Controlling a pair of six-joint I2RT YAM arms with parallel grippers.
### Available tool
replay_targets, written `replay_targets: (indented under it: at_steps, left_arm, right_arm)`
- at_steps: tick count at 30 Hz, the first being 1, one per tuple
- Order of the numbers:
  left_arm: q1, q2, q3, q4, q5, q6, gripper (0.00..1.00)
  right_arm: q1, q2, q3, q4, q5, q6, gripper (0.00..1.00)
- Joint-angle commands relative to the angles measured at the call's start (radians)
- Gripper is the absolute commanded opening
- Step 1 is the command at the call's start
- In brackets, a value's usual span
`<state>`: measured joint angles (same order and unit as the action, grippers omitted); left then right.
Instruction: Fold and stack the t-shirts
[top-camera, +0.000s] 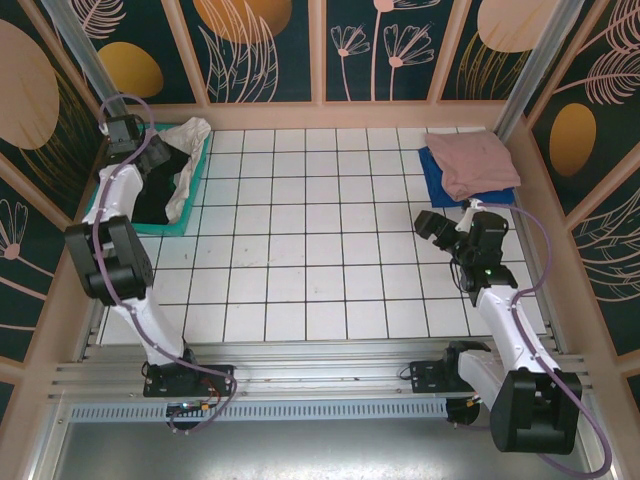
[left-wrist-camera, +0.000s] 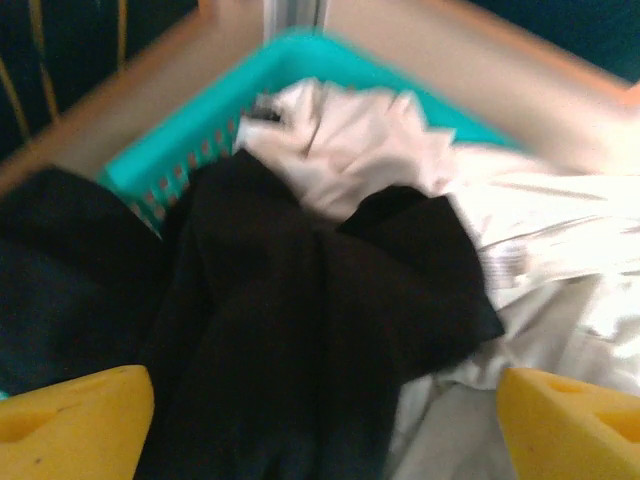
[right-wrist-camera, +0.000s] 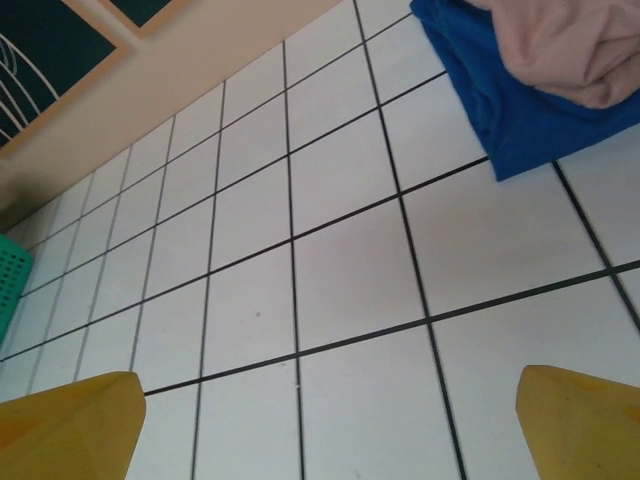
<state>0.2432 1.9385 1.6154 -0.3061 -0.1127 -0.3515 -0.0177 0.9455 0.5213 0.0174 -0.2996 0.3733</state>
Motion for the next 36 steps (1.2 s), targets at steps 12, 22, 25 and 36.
replay_targets:
  at_steps: [12,22,25,36]
  left_arm:
    - [0.005,0.168,0.309,-0.230,0.283,-0.065,0.00]
    - [-0.002,-0.242,0.390,-0.238,0.294,-0.128,0.00]
    - [-0.014,-0.344,0.387,-0.134,0.321,-0.165,0.00]
    - [-0.358,-0.407,0.600,0.073,0.532,-0.264,0.00]
  right_arm:
    - [0.022,0.038,-0.027,0.074,-0.035,-0.010,0.99]
    - [0.015,0.100,-0.006,0.197,-0.270,0.037,0.99]
    - [0.016,0.099,-0.018,0.336,-0.383,0.121,0.99]
    - [0.018,0.060,0.006,0.316,-0.382,0.130,0.99]
